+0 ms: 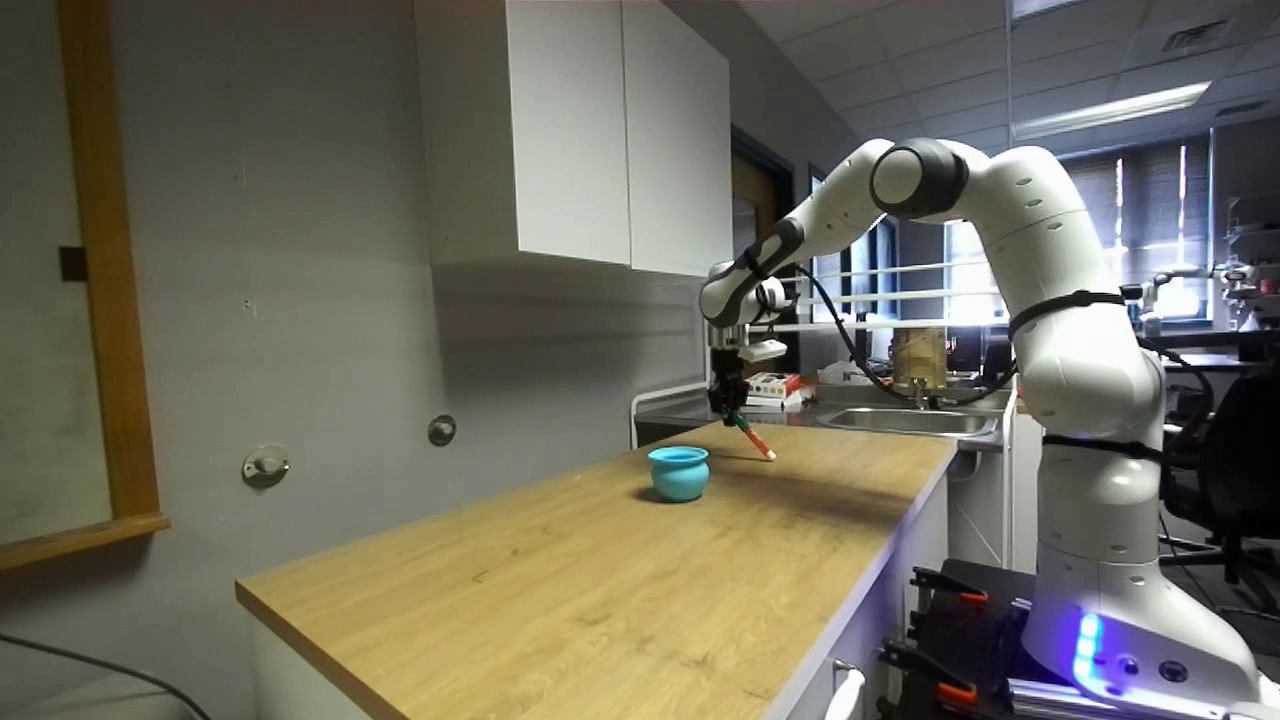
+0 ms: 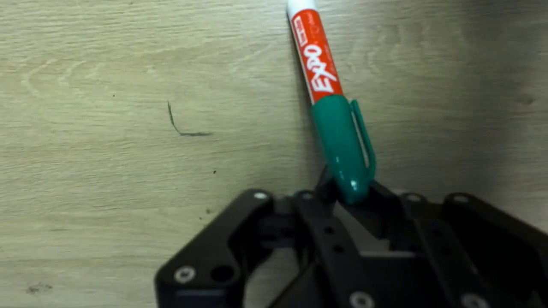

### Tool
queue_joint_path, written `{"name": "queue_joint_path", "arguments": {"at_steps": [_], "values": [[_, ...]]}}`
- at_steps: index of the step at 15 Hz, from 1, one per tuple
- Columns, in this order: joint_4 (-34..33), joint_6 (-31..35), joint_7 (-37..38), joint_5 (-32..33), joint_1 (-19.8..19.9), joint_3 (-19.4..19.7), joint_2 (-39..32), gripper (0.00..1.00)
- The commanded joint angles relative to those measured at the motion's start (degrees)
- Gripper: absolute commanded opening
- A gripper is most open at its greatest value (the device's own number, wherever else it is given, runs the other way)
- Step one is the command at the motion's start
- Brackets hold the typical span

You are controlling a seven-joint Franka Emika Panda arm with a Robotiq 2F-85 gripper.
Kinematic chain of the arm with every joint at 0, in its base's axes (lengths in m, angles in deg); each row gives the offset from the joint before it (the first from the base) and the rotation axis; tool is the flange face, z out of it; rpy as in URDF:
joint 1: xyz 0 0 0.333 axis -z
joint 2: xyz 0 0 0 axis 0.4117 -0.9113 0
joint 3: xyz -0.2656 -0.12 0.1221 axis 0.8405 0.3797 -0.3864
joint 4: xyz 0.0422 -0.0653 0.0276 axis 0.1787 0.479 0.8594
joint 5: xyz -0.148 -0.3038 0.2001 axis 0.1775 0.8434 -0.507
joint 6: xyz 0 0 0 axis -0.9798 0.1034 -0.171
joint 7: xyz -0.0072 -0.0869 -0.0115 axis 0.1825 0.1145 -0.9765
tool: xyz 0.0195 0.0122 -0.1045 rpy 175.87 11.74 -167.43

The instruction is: Put the marker in the blue bowl

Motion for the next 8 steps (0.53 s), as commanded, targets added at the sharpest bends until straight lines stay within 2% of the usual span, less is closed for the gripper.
{"name": "queue_joint_path", "arguments": {"at_steps": [1, 8], "values": [[0.24, -1.25, 3.66, 0.94, -0.89, 0.29, 0.90, 0.43], [3.26, -6.55, 2.24, -2.02, 0.49, 0.19, 1.96, 0.94]]}}
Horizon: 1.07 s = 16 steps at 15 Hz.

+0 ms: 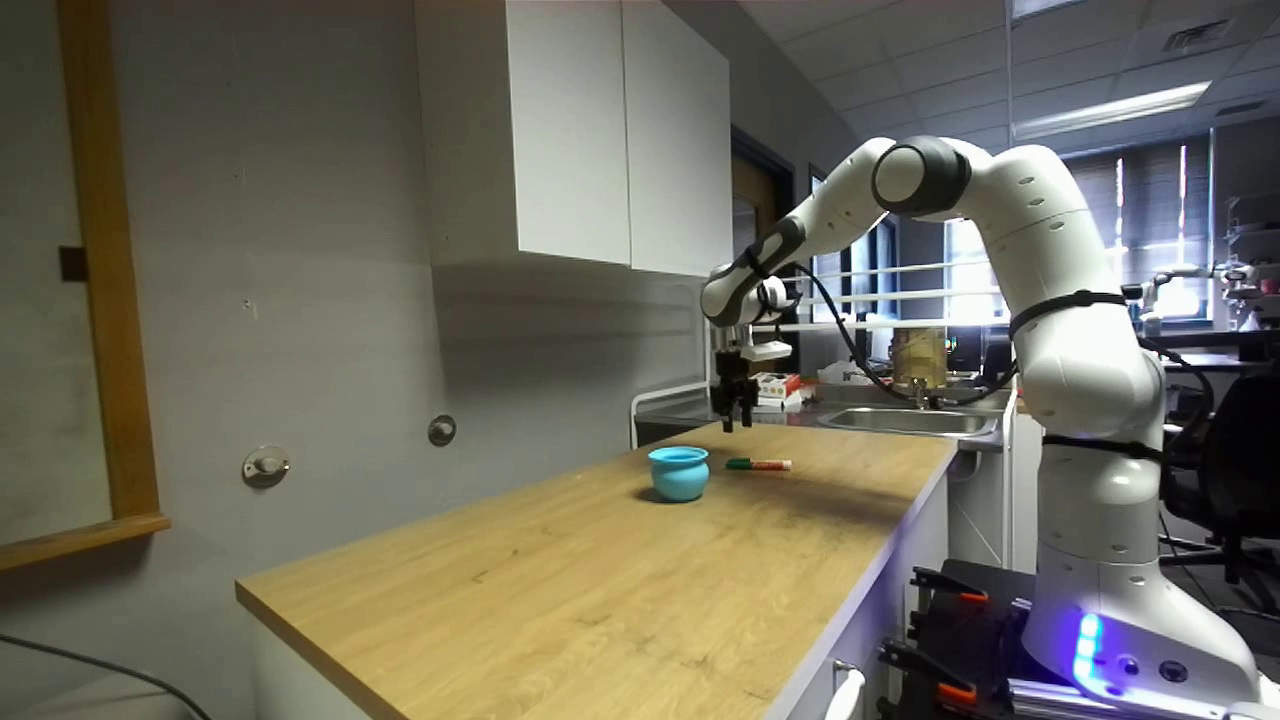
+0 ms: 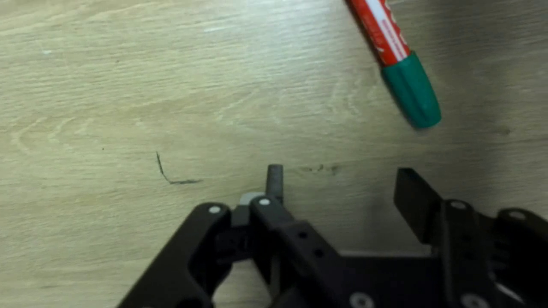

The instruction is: Put the marker in the blue bowl

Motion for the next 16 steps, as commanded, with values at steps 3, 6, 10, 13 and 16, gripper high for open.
{"name": "queue_joint_path", "arguments": {"at_steps": [3, 6, 10, 13, 16], "values": [[6.69, -2.52, -0.75, -1.98, 0.47, -0.20, 3.92, 1.00], [12.08, -4.11, -1.06, -2.36, -0.50, -0.71, 8.06, 1.00], [19.06, -4.98, -1.02, -1.38, -2.72, -1.41, 14.55, 1.00], [23.23, -1.92, -2.12, 2.55, -4.57, -1.86, 17.64, 1.00], [24.11, 0.05, -3.53, 8.28, -5.52, -1.99, 17.34, 1.00]]}}
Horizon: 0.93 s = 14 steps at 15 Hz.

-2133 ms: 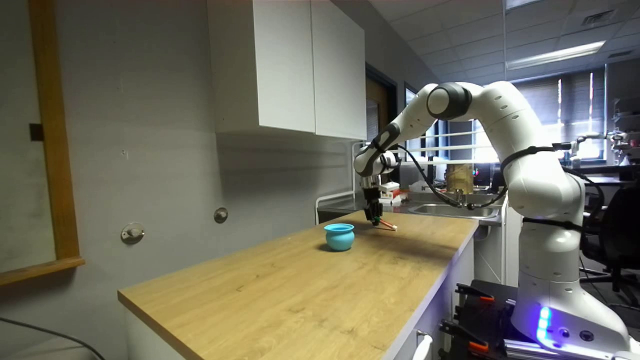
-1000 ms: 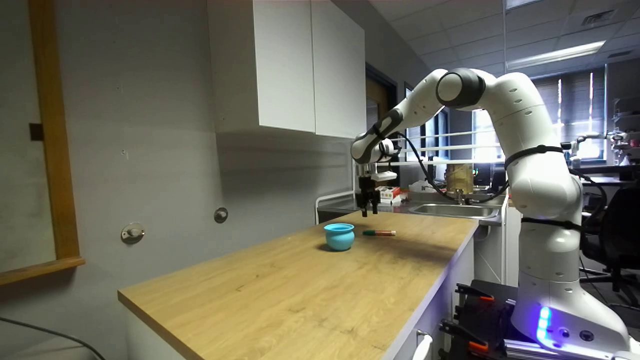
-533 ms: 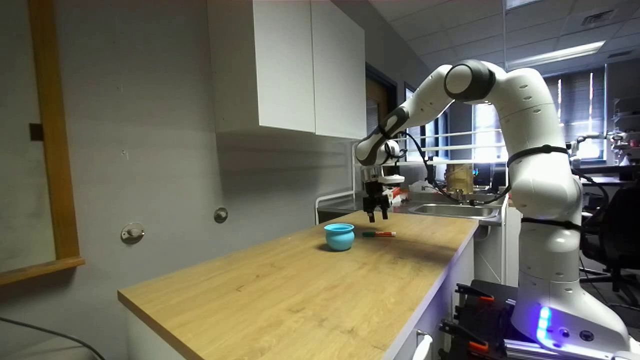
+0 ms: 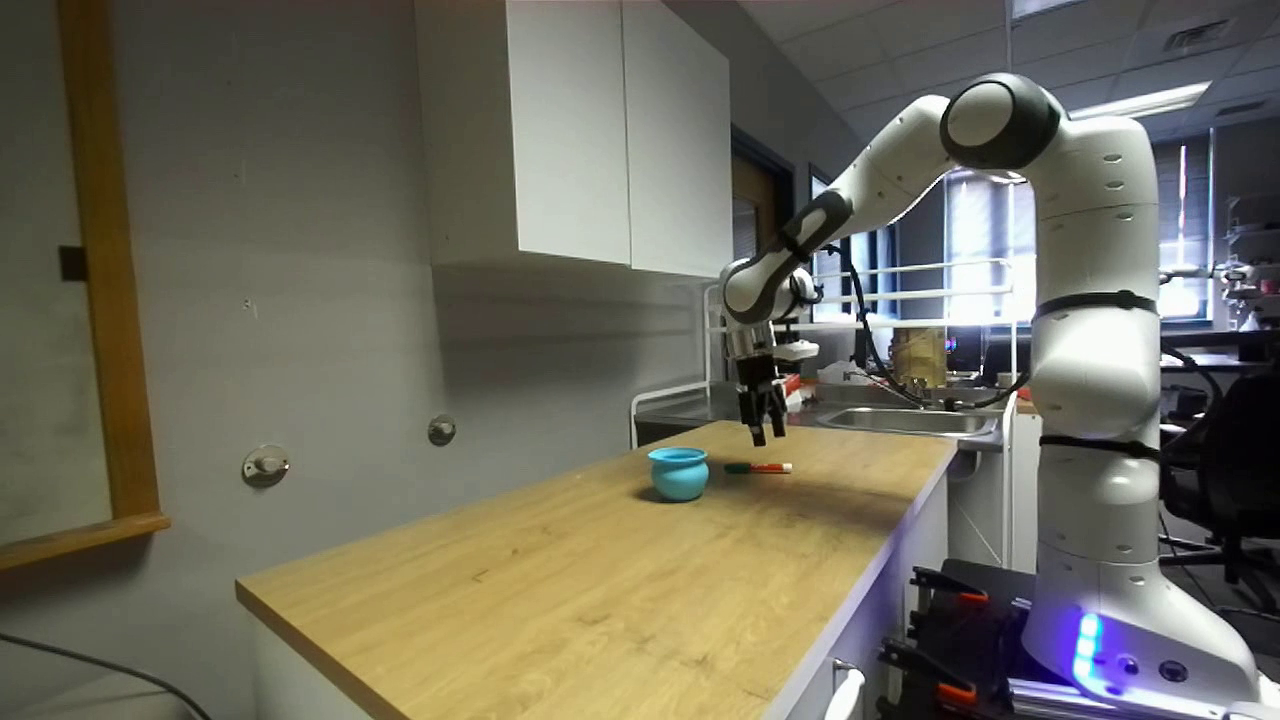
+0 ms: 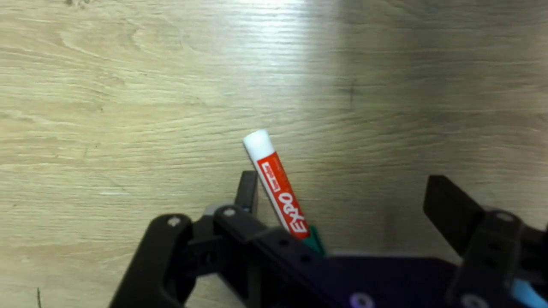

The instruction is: Put the marker in the blue bowl

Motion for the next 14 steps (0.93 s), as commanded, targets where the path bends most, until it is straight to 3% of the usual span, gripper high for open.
{"name": "queue_joint_path", "arguments": {"at_steps": [1, 5, 14], "values": [[2.29, 2.98, -2.93, 5.83, -0.75, -0.10, 0.28, 1.00], [2.23, 5.20, -6.81, 8.43, -1.02, -0.16, -1.74, 1.00], [0.65, 10.10, -15.51, 6.04, 0.14, -0.09, -7.67, 1.00]]}}
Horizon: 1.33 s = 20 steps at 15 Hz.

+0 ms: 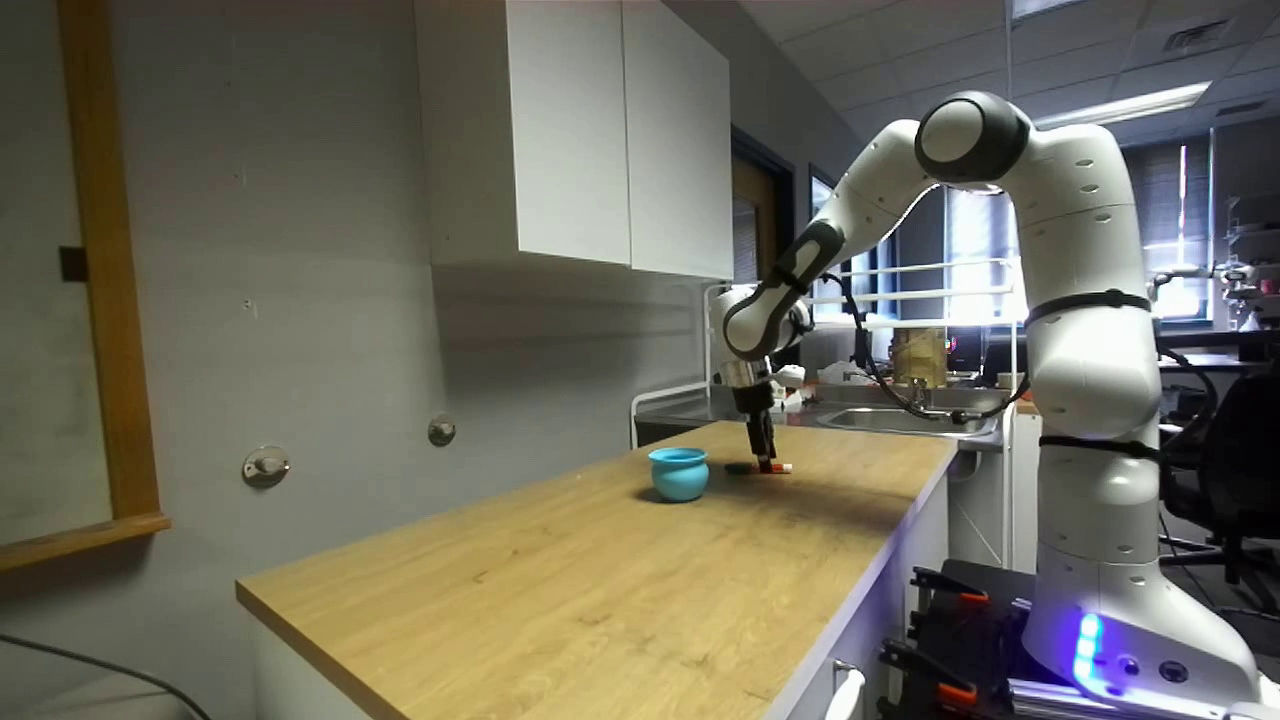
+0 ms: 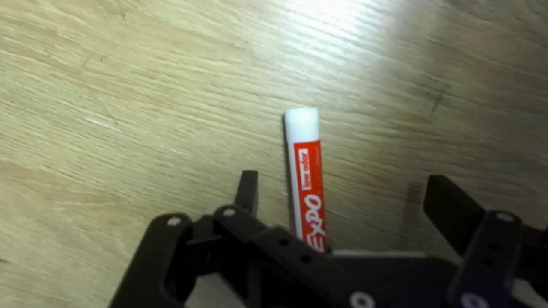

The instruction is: Put the marker in the blue bowl

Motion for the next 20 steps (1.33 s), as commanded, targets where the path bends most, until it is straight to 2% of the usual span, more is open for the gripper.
{"name": "queue_joint_path", "arguments": {"at_steps": [1, 2, 5, 11, 12, 13, 16, 20], "values": [[-1.13, 1.51, -3.66, -0.83, 1.11, -0.03, -2.37, 0.75], [-1.10, 1.76, -4.21, -0.94, 1.35, -0.04, -2.56, 0.74], [-1.16, 1.84, -5.12, -1.00, 1.97, 0.09, -2.68, 0.49], [-0.93, 1.90, -4.46, -0.34, 2.38, 0.25, -1.62, 0.06], [-0.96, 2.00, -4.25, -0.27, 2.32, 0.25, -1.35, 0.04], [-1.10, 2.37, -3.83, -0.40, 2.21, 0.20, -1.05, 0.08], [-1.50, 4.02, -2.65, -1.70, 1.74, -0.29, 0.55, 0.09], [-1.44, 10.32, 0.10, -5.25, 0.62, -1.10, 3.46, 0.09]]}}
